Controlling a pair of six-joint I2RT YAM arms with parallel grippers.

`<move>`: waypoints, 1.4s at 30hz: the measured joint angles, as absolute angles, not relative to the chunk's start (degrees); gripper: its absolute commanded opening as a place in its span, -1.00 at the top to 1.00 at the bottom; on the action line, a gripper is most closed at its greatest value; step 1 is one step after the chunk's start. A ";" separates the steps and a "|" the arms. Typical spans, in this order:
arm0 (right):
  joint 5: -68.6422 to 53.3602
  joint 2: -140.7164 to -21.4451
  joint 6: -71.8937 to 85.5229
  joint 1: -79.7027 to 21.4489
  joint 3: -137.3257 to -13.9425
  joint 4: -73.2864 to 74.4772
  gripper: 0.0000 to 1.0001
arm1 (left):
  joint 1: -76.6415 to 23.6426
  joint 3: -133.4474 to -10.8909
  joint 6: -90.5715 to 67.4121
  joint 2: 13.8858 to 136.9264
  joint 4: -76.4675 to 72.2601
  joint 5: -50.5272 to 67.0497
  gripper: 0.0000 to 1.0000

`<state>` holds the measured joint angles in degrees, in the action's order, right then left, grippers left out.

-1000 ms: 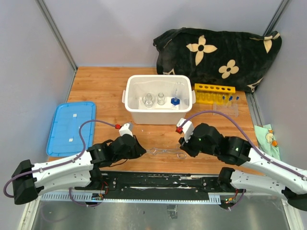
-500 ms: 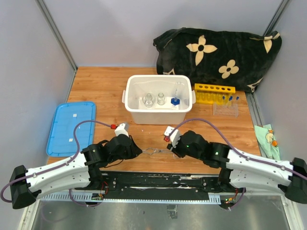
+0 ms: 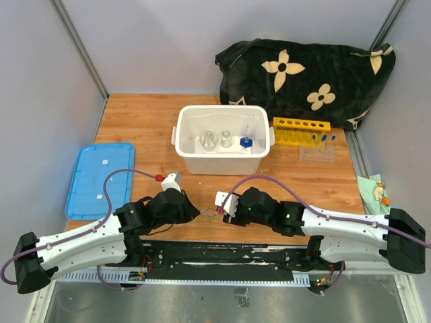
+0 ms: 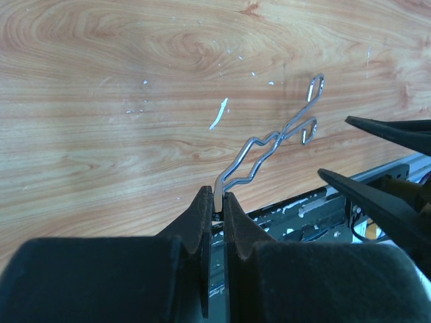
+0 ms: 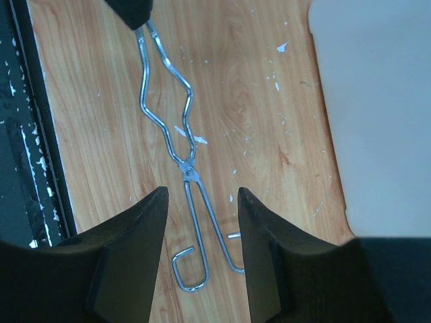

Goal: Organize the chemistry lab equipment
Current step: Place the chemistry item in the storage box.

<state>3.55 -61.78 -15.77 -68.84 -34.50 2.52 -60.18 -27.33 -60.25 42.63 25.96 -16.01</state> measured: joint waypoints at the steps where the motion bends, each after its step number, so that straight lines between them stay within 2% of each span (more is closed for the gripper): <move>1: 3.05 -61.87 -16.36 -68.90 -33.87 1.67 0.04 | -60.18 -27.33 -60.25 42.63 25.87 -15.94 0.99; 10: 0.30 -66.41 -20.18 -69.34 -30.06 -4.05 0.04 | -60.18 -27.31 -60.29 42.61 25.85 -15.79 0.99; 18: -1.26 -69.95 -21.04 -69.34 -29.19 -9.15 0.14 | -60.18 -27.33 -60.31 42.41 25.87 -15.77 0.99; 23: -1.52 -71.33 -21.19 -69.32 -29.17 -10.79 0.27 | -60.16 -27.31 -60.31 42.13 25.91 -15.77 0.99; 31: -1.52 -72.51 -21.45 -68.14 -29.19 -11.49 0.70 | -60.16 -27.31 -60.53 41.21 26.46 -15.77 0.99; 40: -1.54 -72.55 -22.15 -67.99 -29.19 -11.70 0.96 | -60.12 -27.31 -60.73 40.58 26.89 -15.90 0.99; 42: -1.67 -72.55 -22.15 -67.83 -29.19 -11.68 0.98 | -60.12 -27.31 -60.86 40.56 26.89 -15.90 0.87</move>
